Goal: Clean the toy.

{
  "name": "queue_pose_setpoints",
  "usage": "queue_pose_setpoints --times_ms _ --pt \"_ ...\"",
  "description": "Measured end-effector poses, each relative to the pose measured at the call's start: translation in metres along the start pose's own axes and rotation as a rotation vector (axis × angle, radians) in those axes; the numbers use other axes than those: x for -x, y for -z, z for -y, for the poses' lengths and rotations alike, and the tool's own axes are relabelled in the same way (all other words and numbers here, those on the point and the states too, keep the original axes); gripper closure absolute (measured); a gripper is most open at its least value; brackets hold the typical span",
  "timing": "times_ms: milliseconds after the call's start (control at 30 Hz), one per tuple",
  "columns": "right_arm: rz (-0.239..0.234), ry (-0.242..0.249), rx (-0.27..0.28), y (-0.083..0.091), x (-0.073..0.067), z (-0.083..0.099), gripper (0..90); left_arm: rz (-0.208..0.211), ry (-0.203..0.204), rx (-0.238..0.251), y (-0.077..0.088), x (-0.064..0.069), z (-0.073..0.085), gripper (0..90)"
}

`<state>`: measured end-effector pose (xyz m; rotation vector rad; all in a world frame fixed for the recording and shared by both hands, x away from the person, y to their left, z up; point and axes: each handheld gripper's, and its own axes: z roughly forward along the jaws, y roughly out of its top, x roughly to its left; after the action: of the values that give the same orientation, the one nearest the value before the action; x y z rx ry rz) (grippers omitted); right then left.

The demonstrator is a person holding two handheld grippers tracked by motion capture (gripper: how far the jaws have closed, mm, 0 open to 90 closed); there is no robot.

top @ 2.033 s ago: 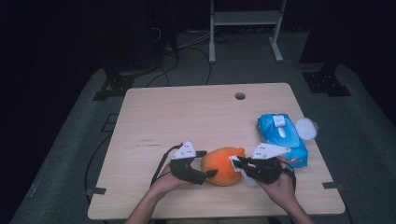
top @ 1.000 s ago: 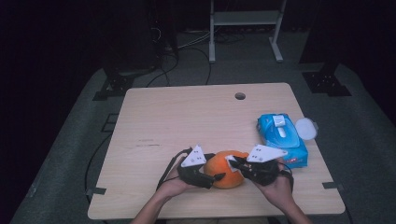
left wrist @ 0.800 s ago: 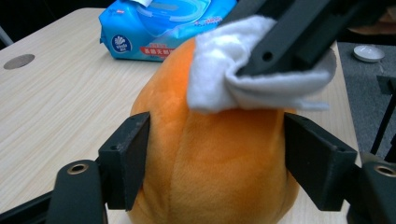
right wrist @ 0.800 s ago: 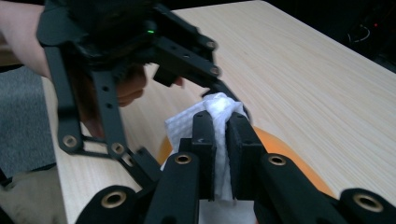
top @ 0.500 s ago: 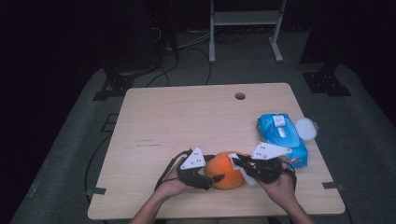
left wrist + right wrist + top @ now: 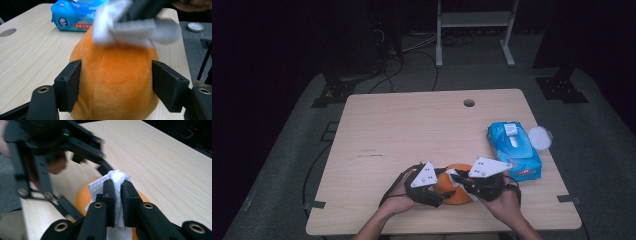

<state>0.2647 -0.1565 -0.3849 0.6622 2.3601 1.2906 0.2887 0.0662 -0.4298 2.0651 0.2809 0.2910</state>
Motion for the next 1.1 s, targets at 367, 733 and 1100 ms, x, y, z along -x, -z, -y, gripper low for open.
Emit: queue_pose_setpoints --times_ms 367,733,1100 --pt "-0.014 -0.024 0.026 -0.002 0.000 0.007 81.4 0.020 0.052 0.007 0.001 -0.004 0.001 23.4" --pt "0.041 -0.136 0.016 0.009 0.037 0.027 81.5 0.034 0.144 -0.001 0.010 -0.024 0.017 28.9" --pt "0.031 -0.094 0.045 0.003 0.023 0.019 81.2 0.022 0.162 0.015 0.009 -0.024 0.013 29.0"
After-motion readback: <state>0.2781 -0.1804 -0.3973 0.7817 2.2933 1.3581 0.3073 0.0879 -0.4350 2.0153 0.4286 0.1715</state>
